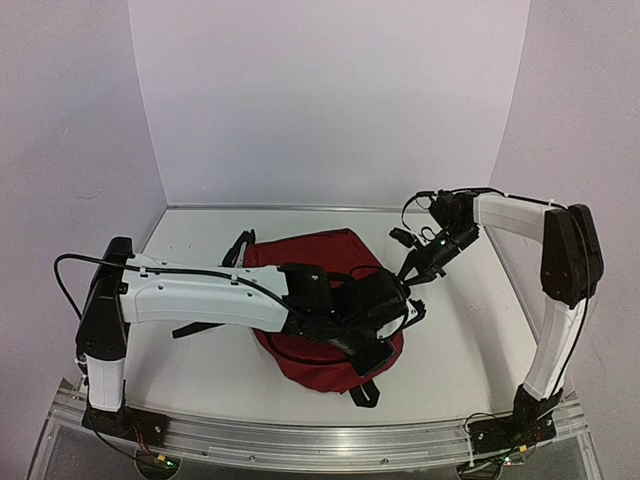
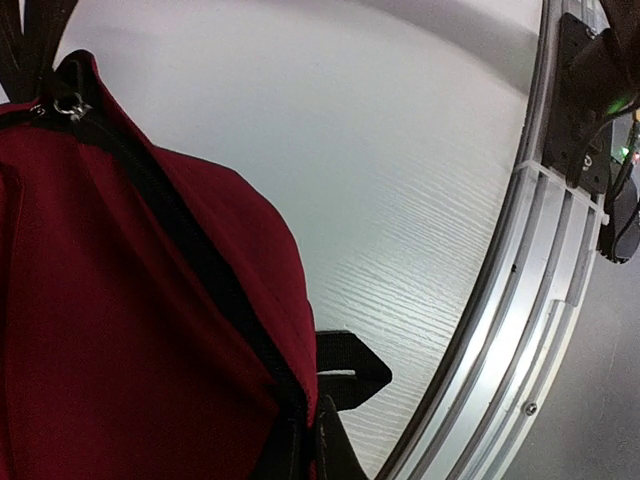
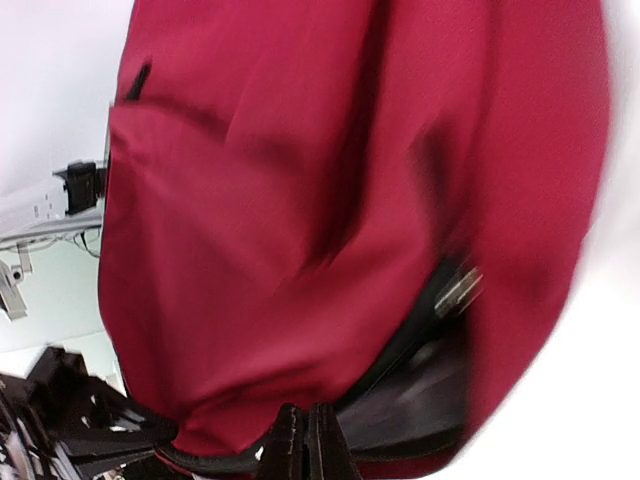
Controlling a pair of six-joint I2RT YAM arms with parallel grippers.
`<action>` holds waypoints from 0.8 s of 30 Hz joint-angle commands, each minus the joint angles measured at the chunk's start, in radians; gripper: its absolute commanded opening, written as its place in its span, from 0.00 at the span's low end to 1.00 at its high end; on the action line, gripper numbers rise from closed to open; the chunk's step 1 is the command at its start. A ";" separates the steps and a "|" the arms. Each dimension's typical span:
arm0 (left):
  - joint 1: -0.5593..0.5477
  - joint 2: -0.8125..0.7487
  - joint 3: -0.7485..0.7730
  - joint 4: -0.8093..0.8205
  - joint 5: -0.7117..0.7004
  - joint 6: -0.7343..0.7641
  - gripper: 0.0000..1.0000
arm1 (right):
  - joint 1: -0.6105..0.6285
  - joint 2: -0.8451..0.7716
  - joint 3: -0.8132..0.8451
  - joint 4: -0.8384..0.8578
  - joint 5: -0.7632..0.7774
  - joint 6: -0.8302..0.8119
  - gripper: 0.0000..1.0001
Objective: Pack the student bag
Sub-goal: Zip the student bag at the center of the board.
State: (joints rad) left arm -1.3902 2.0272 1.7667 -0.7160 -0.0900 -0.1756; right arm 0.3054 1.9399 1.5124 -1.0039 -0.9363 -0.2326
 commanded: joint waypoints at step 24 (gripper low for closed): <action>-0.082 -0.168 -0.091 -0.014 -0.132 -0.179 0.43 | 0.034 -0.013 -0.024 0.057 -0.155 0.057 0.00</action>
State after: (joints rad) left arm -1.4789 1.8698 1.5649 -0.7003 -0.2039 -0.3125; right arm 0.3097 2.0556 1.5773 -1.0557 -1.0266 -0.2047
